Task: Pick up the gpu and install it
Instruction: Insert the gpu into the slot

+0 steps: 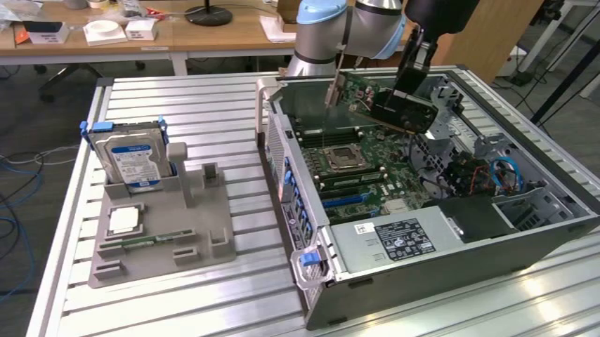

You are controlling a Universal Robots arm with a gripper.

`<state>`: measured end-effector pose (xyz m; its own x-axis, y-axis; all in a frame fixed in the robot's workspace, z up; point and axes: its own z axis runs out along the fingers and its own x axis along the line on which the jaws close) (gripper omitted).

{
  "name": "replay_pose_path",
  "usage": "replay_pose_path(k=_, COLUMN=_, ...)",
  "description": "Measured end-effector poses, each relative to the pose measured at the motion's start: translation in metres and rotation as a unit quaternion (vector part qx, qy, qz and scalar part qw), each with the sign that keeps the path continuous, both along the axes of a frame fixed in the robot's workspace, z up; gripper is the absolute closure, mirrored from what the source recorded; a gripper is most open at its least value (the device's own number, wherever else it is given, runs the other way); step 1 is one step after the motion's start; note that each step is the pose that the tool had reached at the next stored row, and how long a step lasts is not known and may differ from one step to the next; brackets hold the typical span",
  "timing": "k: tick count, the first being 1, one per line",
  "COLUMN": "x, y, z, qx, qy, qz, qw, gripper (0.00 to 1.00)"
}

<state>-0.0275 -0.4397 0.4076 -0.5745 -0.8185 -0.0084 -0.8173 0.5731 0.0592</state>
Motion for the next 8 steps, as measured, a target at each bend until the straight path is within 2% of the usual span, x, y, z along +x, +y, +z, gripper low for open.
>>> replay_pose_path(k=8, x=0.0000, y=0.0000, z=0.0000, qx=0.0000, qy=0.0000, qz=0.017, qw=0.9998, gripper=0.74)
